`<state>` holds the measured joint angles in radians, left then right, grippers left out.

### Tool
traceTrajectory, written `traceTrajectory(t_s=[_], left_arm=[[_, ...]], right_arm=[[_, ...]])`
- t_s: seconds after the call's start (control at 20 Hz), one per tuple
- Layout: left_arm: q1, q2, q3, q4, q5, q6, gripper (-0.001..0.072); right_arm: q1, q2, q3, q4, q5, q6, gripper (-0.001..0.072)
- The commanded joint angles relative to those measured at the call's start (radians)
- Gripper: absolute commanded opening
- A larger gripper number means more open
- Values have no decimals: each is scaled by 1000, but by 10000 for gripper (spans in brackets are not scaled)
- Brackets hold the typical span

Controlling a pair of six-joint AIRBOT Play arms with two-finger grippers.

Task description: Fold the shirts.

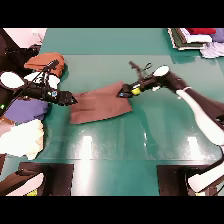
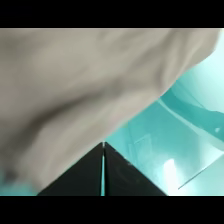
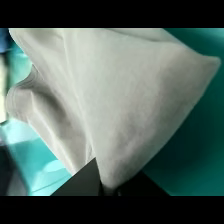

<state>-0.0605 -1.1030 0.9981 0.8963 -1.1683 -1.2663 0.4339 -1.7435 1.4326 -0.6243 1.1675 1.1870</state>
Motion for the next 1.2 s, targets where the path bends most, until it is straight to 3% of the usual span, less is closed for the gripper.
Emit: traceTrajectory(t_s=[0.0,0.35,0.65,0.95,1.1,1.15], left_arm=[[0,1,1,-46,5,-1,23],[0,1,1,-67,63,-46,23],[0,0,1,-71,87,-73,23],[0,0,1,-71,87,-72,24],[0,0,1,-71,86,-72,24],[0,0,1,-71,85,-69,24]], right_arm=[[-181,175,-136,-137,6,22,14],[-839,543,-449,-189,-108,21,14],[-1298,602,-537,-189,-184,30,14],[-1419,602,-585,-235,-215,36,15],[-1419,602,-584,-390,-127,68,20],[-1420,602,-584,-459,-100,88,71]])
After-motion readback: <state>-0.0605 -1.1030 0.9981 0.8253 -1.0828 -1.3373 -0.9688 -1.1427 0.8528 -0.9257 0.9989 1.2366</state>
